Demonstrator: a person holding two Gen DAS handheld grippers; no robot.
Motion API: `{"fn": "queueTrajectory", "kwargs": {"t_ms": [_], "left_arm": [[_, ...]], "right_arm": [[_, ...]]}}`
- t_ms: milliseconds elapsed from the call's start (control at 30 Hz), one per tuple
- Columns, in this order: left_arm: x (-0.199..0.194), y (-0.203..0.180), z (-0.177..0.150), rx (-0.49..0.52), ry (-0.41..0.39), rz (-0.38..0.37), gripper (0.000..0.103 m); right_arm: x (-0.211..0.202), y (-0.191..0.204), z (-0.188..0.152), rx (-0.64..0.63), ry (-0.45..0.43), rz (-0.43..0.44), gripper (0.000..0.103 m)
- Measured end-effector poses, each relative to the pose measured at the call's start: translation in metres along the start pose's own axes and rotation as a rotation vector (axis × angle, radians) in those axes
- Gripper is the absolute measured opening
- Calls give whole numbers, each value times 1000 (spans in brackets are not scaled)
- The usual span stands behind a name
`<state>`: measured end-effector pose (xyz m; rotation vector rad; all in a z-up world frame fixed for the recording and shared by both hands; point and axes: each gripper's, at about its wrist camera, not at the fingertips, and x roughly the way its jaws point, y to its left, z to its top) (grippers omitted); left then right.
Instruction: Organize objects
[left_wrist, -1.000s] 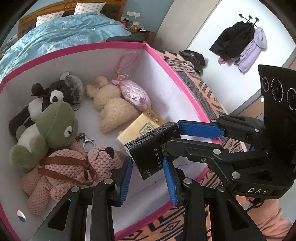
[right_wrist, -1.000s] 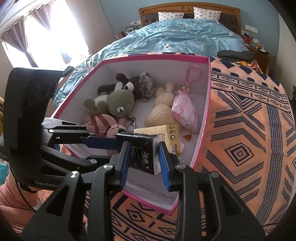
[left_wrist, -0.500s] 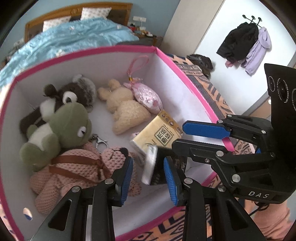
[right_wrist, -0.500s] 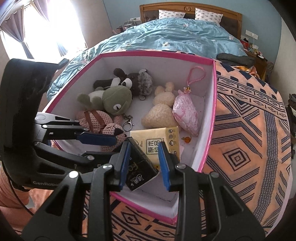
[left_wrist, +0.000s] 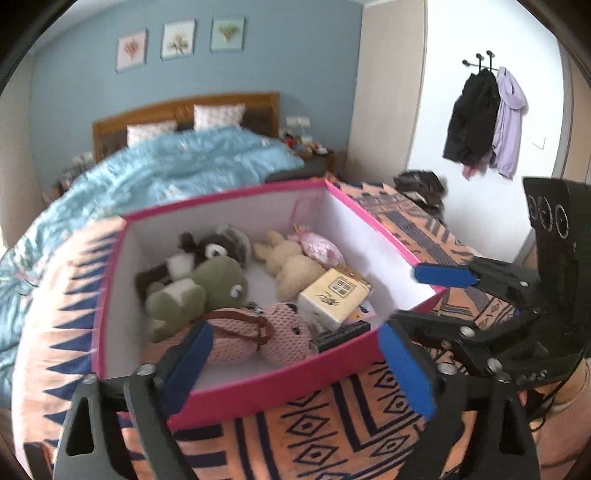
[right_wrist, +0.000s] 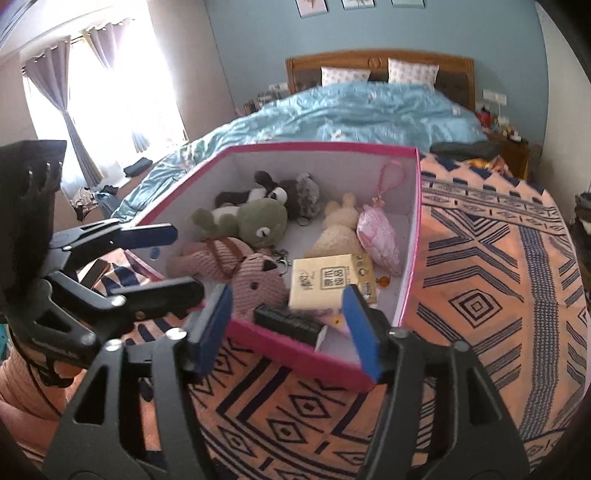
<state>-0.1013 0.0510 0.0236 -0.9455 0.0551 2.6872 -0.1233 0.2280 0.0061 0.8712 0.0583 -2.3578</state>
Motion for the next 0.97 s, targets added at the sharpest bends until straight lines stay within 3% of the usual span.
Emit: {"fn": "queueTrajectory", "kwargs": {"t_ms": [133,167,367,467,733,967], "left_arm": [[-22,4,-21,-24,-71,62,95],[-25,7,-27,-41,-78,74,95],[-31,22,-55,-133,-75,134,95],[-31,22,-66,-126,-67,188,95],[-34,6,-89,-66,-52,244,95],[-31,5,-97,-87,-31,239,95]], "right_arm": [[-16,14,-19,-2,-90,-83,100],[-18,17,-24,-2,-107,-96,102],[-16,33,-54,-5,-101,-157,103],[-14,36,-67,16,-100,-159,103],[-11,47,-80,13,-72,-135,103],[-9,58,-86,-10,-70,-136,103]]}}
